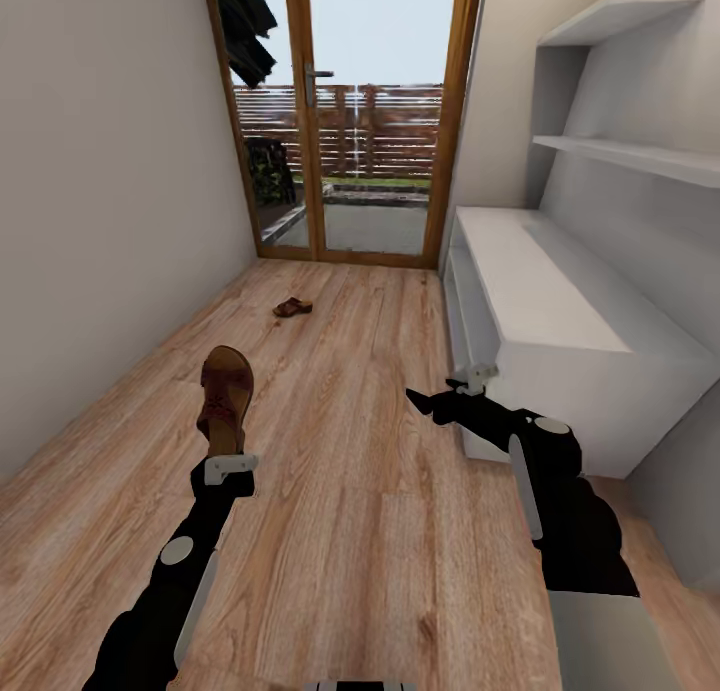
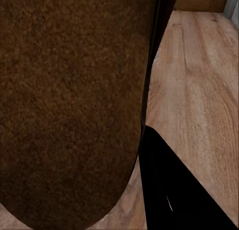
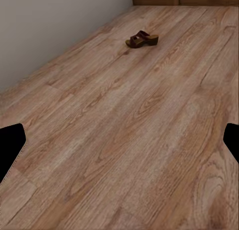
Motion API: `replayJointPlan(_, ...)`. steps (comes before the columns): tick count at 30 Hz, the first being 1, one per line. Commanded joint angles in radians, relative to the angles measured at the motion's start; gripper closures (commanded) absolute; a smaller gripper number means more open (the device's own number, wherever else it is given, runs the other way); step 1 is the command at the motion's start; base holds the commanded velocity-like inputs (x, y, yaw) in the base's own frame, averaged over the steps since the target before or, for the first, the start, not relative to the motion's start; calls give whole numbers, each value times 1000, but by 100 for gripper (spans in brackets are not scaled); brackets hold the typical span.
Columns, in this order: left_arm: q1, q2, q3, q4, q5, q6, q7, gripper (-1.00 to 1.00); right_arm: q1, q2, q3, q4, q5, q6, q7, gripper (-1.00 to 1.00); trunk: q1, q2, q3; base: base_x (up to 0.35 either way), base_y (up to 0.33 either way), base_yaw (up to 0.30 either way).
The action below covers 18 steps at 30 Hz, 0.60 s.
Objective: Pick up the two gym shoes and the two sandals from the corridor floor and place them onto the hallstand (shoe rack) in the corridor, making sure they are on the rack and not on the floor. Arrange them so the two gym shoes are next to each other and the two sandals are next to each other.
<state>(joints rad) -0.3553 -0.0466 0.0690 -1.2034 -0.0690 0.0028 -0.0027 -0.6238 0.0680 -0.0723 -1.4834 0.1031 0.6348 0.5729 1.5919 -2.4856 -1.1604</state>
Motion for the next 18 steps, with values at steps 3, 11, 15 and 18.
replayJointPlan(3,-1,-1,2,0,-11,1,-2,100,-1,1,-3,-2,10,3,10,-100,0,0,-1,332,60,277)
replayJointPlan(11,-1,-1,-12,-1,-11,3,-1,100,-1,1,-3,-2,10,3,10,-100,0,0,-1,336,11,277)
replayJointPlan(15,-1,-1,-16,-1,-11,5,0,100,-1,1,-3,-2,10,3,10,-100,0,0,-1,338,1,277)
replayJointPlan(18,-1,-1,-17,0,-11,5,0,100,-1,1,-3,-1,10,3,10,-100,0,0,-1,338,0,277)
